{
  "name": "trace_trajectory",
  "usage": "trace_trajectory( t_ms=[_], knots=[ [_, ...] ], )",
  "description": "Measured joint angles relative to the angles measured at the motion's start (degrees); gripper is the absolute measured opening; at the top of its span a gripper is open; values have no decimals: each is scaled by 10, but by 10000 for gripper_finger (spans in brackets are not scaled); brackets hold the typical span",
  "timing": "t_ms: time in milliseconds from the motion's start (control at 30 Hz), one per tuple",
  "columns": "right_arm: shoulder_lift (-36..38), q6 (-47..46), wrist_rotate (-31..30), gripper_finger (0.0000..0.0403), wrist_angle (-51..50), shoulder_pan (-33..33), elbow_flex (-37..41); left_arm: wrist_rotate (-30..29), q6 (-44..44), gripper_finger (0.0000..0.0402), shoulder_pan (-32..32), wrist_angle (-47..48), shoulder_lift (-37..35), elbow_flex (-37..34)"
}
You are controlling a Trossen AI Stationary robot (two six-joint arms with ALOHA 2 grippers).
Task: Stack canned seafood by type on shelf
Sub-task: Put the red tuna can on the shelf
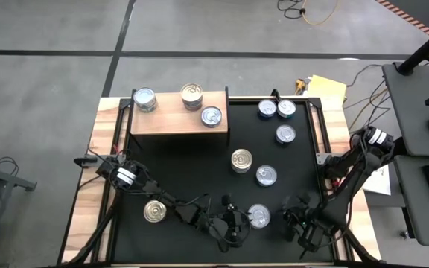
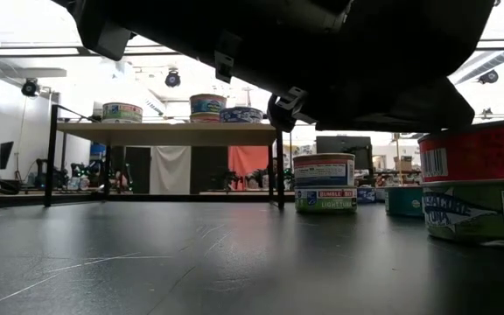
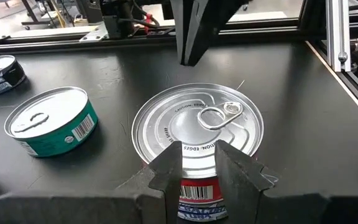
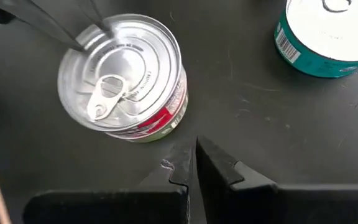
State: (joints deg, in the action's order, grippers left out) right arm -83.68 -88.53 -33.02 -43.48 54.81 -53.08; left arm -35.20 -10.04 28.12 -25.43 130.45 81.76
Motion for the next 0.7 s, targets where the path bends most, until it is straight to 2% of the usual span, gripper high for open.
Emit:
trace_trajectory(
  t_ms=[367, 600, 700],
  knots=[
    [91, 5, -12, 13, 20, -3, 22, 0, -12, 81, 2, 15, -1, 0],
    [99, 17, -12, 15, 158, -16, 87, -1, -12, 81, 5, 17, -1, 0],
    [97, 22, -13, 32, 172, -21, 94, -1, -14, 81, 6, 19, -1, 0]
  ],
)
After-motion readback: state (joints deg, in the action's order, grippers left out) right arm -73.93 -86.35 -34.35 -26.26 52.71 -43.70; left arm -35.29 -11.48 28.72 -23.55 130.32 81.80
